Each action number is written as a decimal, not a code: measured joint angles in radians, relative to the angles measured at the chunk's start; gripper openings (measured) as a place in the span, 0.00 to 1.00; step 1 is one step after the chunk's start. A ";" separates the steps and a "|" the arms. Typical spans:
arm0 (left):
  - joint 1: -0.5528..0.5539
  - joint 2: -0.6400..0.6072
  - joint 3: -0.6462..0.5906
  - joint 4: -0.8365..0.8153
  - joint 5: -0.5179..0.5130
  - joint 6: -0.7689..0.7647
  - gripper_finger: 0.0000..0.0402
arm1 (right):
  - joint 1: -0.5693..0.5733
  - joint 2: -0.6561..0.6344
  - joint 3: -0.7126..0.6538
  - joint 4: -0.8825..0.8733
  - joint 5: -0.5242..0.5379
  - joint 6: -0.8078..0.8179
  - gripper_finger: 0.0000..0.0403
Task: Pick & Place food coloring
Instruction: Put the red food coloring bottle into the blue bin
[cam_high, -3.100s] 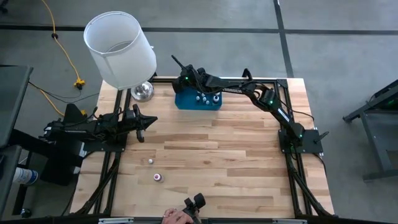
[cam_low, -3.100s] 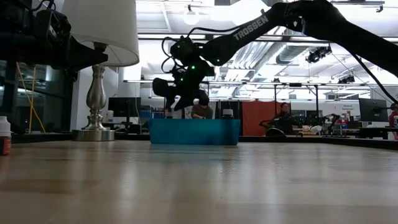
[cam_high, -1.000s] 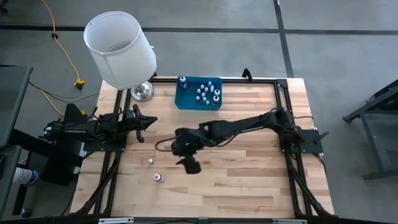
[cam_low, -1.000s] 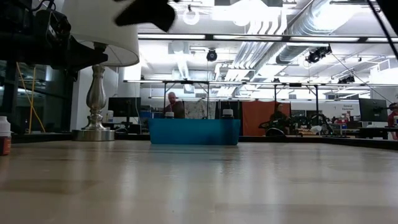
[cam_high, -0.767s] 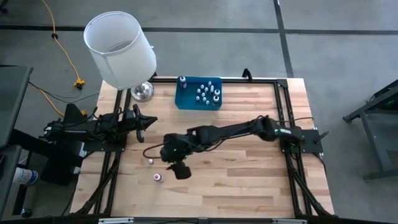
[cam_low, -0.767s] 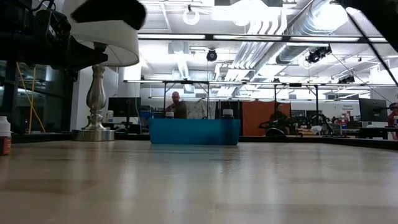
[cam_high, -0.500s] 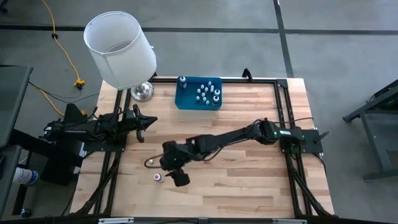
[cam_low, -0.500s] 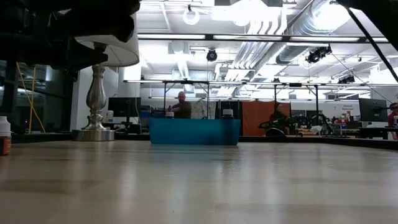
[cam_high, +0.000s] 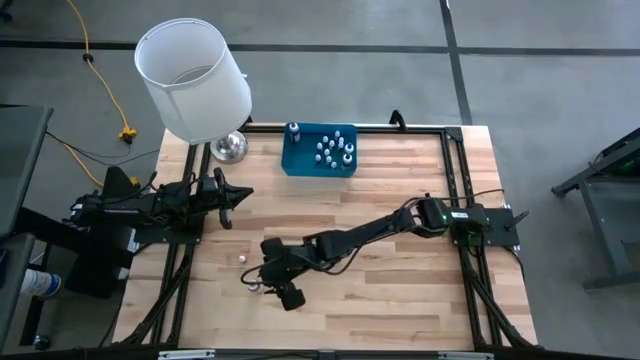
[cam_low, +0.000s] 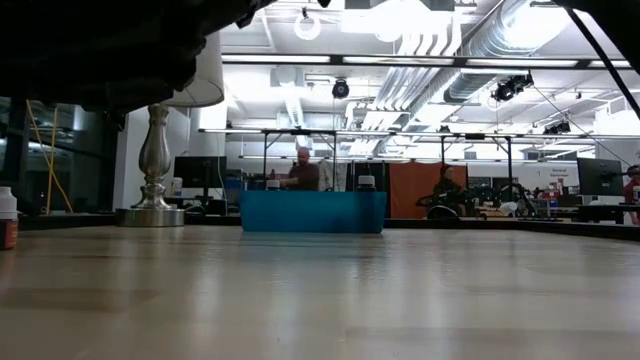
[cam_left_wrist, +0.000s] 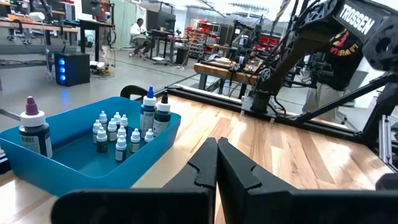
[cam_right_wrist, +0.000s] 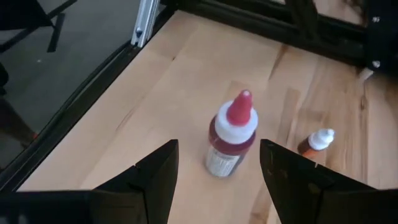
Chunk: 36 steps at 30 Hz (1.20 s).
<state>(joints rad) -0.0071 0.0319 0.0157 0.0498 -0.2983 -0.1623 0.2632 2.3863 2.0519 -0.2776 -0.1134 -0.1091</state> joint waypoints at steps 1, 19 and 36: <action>0.000 0.000 0.000 0.000 0.000 0.000 0.00 | 0.002 0.000 -0.013 0.026 0.005 -0.001 0.53; 0.000 0.000 0.000 0.000 0.000 0.000 0.00 | -0.003 0.053 -0.040 0.213 0.053 0.059 0.54; 0.000 0.000 0.000 0.000 0.000 0.000 0.00 | -0.010 0.106 -0.039 0.370 0.000 0.084 0.54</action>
<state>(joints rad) -0.0071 0.0322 0.0156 0.0498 -0.2984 -0.1623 0.2527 2.4924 2.0125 0.0926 -0.1138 -0.0249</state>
